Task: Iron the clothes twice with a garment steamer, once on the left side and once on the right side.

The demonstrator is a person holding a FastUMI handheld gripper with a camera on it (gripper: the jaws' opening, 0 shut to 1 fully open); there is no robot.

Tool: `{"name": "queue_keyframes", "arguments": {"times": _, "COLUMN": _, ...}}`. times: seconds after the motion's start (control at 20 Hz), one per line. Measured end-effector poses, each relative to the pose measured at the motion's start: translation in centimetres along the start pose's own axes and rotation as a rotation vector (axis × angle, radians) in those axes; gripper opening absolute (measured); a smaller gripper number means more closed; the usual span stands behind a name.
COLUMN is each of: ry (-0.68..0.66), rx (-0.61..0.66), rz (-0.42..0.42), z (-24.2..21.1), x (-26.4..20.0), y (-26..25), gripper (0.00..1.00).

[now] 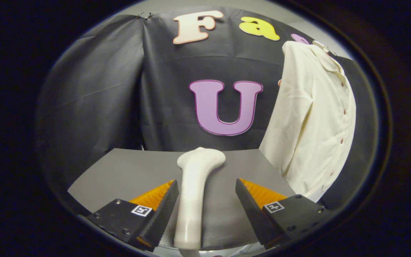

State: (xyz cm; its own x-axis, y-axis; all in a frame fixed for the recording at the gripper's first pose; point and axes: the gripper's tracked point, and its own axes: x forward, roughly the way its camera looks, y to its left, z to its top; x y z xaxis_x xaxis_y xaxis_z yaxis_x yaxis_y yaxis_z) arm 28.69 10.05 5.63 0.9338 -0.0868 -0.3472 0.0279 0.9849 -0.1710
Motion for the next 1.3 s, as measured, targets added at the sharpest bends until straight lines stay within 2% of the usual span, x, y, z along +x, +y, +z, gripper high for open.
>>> {"name": "queue_keyframes", "arguments": {"times": 0.1, "ry": 0.032, "rx": -0.012, "rz": -0.001, "z": -0.5, "x": 0.8, "y": 0.7, "gripper": 1.0}}
{"name": "queue_keyframes", "arguments": {"times": 0.2, "ry": 0.047, "rx": -0.011, "rz": 0.038, "z": -0.6, "x": 1.4, "y": 1.9, "gripper": 0.99}}
{"name": "queue_keyframes", "arguments": {"times": 0.25, "ry": 0.063, "rx": -0.024, "rz": 0.04, "z": -0.8, "x": 2.0, "y": 2.4, "gripper": 0.94}}
{"name": "queue_keyframes", "arguments": {"times": 0.35, "ry": 0.135, "rx": -0.06, "rz": 0.033, "z": -2.2, "x": 2.2, "y": 2.5, "gripper": 0.58}}
{"name": "queue_keyframes", "arguments": {"times": 0.4, "ry": 0.175, "rx": -0.051, "rz": 0.033, "z": -2.6, "x": 2.2, "y": 2.6, "gripper": 0.54}}
{"name": "queue_keyframes", "arguments": {"times": 0.5, "ry": 0.168, "rx": 0.026, "rz": 0.049, "z": -2.6, "x": 2.2, "y": 3.2, "gripper": 0.46}}
{"name": "queue_keyframes", "arguments": {"times": 0.6, "ry": 0.099, "rx": 0.078, "rz": 0.089, "z": -1.5, "x": 1.8, "y": 3.3, "gripper": 0.41}}
{"name": "queue_keyframes", "arguments": {"times": 0.95, "ry": -0.059, "rx": 0.154, "rz": 0.19, "z": 1.4, "x": -2.3, "y": 2.1, "gripper": 0.37}}
{"name": "queue_keyframes", "arguments": {"times": 1.1, "ry": -0.096, "rx": 0.089, "rz": 0.209, "z": 0.9, "x": -5.2, "y": 0.3, "gripper": 0.36}}
{"name": "queue_keyframes", "arguments": {"times": 1.3, "ry": -0.142, "rx": 0.112, "rz": 0.251, "z": 0.7, "x": -9.5, "y": -2.9, "gripper": 0.35}}
